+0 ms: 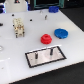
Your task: Insert the blue gear onto the right peg, followed by the red gear
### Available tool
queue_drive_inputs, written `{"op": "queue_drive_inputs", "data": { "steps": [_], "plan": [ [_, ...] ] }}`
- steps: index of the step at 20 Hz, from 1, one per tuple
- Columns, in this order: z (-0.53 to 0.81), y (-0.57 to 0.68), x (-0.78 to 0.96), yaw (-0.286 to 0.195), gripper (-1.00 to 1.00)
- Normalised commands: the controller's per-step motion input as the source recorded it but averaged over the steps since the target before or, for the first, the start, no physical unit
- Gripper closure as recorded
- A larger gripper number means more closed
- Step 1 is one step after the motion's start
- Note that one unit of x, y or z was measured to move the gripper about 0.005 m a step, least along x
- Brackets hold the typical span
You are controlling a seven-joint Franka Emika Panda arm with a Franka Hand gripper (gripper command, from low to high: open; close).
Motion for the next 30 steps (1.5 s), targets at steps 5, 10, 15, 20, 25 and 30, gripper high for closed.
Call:
{"op": "queue_drive_inputs", "data": {
  "steps": [5,10,15,20,25,30],
  "plan": [
    [0.0,0.65,-0.55,0.0,-1.0],
    [-0.03,0.63,-0.46,0.0,-1.0],
    [-0.22,0.54,-0.21,0.0,-1.0],
    [-0.36,0.45,-0.03,0.0,-1.0],
    [-0.41,0.41,-0.03,0.0,-1.0],
    [-0.54,0.27,-0.1,0.0,-1.0]
  ]
}}
